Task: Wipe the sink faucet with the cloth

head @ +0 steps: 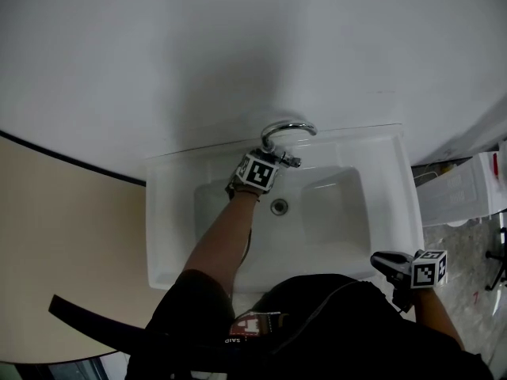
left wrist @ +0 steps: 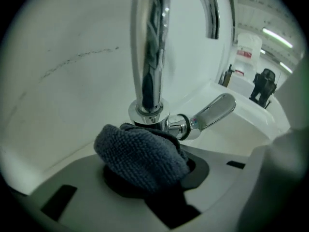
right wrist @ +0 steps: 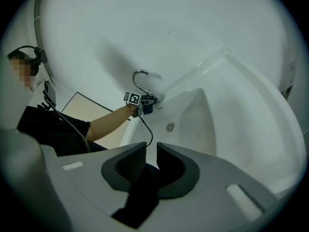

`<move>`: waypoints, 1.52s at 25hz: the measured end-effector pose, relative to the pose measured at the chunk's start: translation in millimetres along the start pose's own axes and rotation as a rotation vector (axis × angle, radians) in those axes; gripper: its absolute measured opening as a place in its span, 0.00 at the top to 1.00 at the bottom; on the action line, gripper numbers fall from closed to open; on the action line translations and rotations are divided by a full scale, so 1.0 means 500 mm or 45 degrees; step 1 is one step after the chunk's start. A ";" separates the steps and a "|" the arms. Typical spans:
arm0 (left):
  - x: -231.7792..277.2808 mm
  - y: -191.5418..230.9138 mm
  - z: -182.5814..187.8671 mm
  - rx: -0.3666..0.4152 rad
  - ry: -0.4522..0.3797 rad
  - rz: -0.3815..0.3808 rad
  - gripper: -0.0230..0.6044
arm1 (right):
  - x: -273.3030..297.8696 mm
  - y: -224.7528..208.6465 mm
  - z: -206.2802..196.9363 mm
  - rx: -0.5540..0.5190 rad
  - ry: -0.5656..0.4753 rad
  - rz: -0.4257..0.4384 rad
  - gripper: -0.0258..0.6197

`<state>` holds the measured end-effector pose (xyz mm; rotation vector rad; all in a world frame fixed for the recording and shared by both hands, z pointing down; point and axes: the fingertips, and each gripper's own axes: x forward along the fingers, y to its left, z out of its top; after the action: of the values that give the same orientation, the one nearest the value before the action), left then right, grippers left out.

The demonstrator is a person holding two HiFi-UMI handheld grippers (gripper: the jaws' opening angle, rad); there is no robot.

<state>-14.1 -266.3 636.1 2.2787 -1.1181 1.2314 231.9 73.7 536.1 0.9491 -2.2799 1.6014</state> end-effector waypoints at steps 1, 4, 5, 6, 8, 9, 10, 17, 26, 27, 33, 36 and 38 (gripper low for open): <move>0.002 0.003 0.001 0.062 0.045 0.026 0.77 | -0.002 -0.003 -0.001 0.006 -0.003 -0.004 0.86; 0.018 0.008 -0.006 0.249 0.196 0.068 0.77 | -0.008 -0.011 -0.009 0.022 -0.008 -0.011 0.86; 0.029 0.012 -0.011 0.301 0.251 0.074 0.77 | -0.008 -0.012 -0.011 0.023 -0.005 -0.010 0.86; 0.040 0.016 -0.017 0.342 0.299 0.076 0.76 | -0.006 -0.011 -0.013 0.023 -0.001 -0.008 0.86; 0.050 0.019 -0.027 0.394 0.355 0.070 0.76 | -0.002 -0.006 -0.013 0.020 -0.003 0.004 0.86; 0.046 0.017 -0.028 0.408 0.363 0.064 0.76 | -0.001 -0.004 -0.011 0.018 -0.010 0.010 0.86; 0.037 0.012 -0.026 0.410 0.360 0.054 0.77 | -0.002 -0.004 -0.008 0.018 -0.018 0.013 0.86; -0.078 -0.032 0.031 -0.103 -0.073 -0.180 0.77 | -0.016 -0.015 0.005 0.027 -0.055 0.013 0.86; -0.120 0.201 0.037 -1.425 -1.084 -0.132 0.77 | -0.013 -0.023 -0.018 0.048 -0.002 -0.013 0.86; -0.092 0.202 0.031 -1.486 -1.062 -0.117 0.77 | -0.009 -0.023 -0.021 0.046 0.006 -0.015 0.86; -0.012 0.151 0.045 -1.750 -1.006 -0.176 0.77 | -0.012 -0.003 -0.020 0.044 0.004 -0.010 0.86; -0.004 0.140 0.044 -1.818 -0.970 -0.294 0.77 | -0.021 -0.010 -0.025 0.056 -0.010 -0.014 0.86; -0.004 0.124 0.038 -1.854 -0.912 -0.412 0.77 | -0.021 -0.019 -0.031 0.058 -0.010 -0.015 0.86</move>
<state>-51.1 -316.7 618.5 1.4837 -1.1305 -0.5624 242.7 89.5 544.2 0.9791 -2.2478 1.6540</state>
